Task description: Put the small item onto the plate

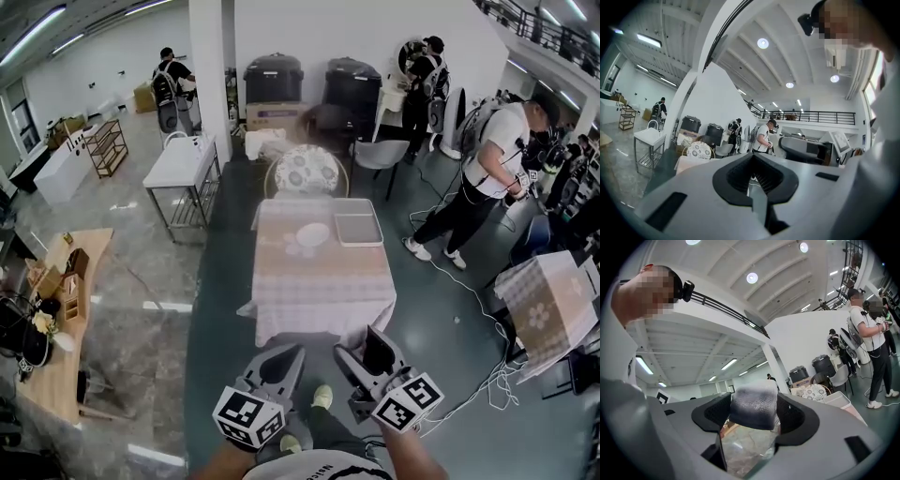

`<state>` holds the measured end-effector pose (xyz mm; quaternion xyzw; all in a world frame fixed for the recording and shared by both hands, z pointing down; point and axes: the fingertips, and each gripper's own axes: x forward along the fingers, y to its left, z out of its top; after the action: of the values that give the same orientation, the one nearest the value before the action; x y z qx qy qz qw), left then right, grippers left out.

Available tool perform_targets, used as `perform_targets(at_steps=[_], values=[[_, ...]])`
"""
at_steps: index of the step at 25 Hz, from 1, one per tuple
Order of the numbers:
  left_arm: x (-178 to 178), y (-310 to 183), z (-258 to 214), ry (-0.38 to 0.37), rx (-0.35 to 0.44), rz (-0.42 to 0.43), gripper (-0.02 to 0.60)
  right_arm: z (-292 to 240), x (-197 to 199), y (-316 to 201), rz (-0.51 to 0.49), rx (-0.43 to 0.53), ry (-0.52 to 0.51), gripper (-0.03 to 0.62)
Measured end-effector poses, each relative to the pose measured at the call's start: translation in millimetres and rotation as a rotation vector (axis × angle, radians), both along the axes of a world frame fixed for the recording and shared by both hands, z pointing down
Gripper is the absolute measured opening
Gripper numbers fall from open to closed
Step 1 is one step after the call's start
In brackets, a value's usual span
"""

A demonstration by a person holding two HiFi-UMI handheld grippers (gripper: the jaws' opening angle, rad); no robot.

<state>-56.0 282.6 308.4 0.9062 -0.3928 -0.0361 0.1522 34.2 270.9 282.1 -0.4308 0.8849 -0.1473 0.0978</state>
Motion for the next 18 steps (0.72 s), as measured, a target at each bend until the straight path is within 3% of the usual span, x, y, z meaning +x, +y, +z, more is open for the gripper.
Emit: perform_targets(at_steps=[10,18], values=[[8,-108,14,-0.016,-0.013,-0.029,0.005,22,2,-117,-0.053,-0.023,-0.008,0.319],[35,-209,21,-0.057,-0.02,-0.053,0.005,31,24,-214,-0.098,-0.047,-0.014,0.319]])
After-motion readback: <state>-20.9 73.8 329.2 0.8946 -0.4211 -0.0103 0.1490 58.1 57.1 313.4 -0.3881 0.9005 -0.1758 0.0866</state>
